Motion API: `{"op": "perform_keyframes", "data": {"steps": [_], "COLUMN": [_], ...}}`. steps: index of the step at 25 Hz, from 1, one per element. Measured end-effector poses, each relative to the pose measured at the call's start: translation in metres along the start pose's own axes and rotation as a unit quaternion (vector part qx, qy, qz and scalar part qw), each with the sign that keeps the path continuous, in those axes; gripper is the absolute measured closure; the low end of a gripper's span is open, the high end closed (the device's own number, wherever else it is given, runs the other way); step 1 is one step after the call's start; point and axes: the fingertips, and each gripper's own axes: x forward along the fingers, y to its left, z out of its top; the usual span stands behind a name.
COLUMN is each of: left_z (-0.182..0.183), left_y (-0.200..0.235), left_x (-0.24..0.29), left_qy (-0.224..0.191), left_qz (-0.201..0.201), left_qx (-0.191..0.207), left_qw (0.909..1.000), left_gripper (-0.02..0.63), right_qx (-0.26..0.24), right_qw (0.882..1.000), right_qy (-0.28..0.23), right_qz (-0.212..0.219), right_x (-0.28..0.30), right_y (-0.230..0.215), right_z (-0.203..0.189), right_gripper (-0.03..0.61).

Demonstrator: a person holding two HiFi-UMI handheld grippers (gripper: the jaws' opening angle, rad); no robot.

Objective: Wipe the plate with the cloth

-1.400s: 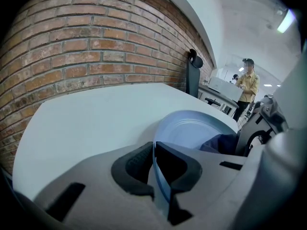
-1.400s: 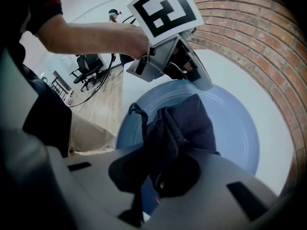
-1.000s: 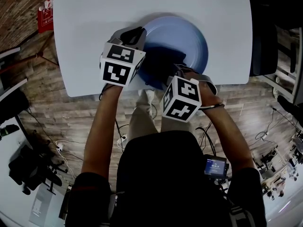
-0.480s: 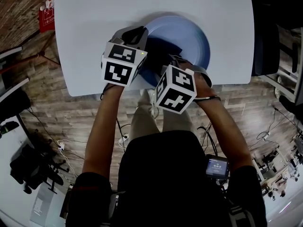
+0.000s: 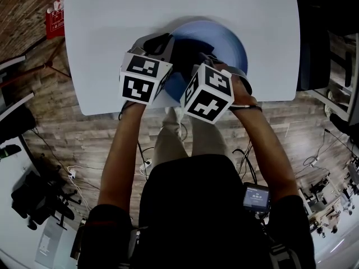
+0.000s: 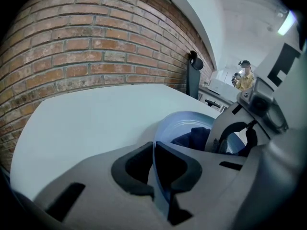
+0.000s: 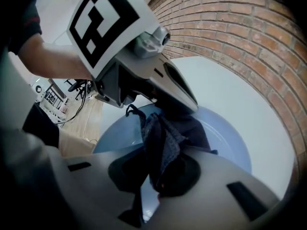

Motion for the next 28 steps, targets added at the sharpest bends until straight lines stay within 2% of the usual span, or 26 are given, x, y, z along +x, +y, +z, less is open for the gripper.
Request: {"op": "perform_keyframes", "data": {"steps": [18, 28], "left_z": [-0.004, 0.004], "left_y": [0.000, 0.006], "left_x": [0.001, -0.007], "left_qy": [0.013, -0.015], "left_qz": [0.006, 0.007], "left_qx": [-0.007, -0.046], "left_qw": [0.9999, 0.9988], "left_gripper": [0.578, 0.578], "right_qx": [0.014, 0.012], "right_qw": [1.000, 1.000], "right_qy": [0.021, 0.018], "right_qz": [-0.015, -0.022], "right_x": [-0.006, -0.017], "right_y": [-0.023, -0.025], "right_z": [-0.012, -0.012], "right_gripper": [0.537, 0.537]}}
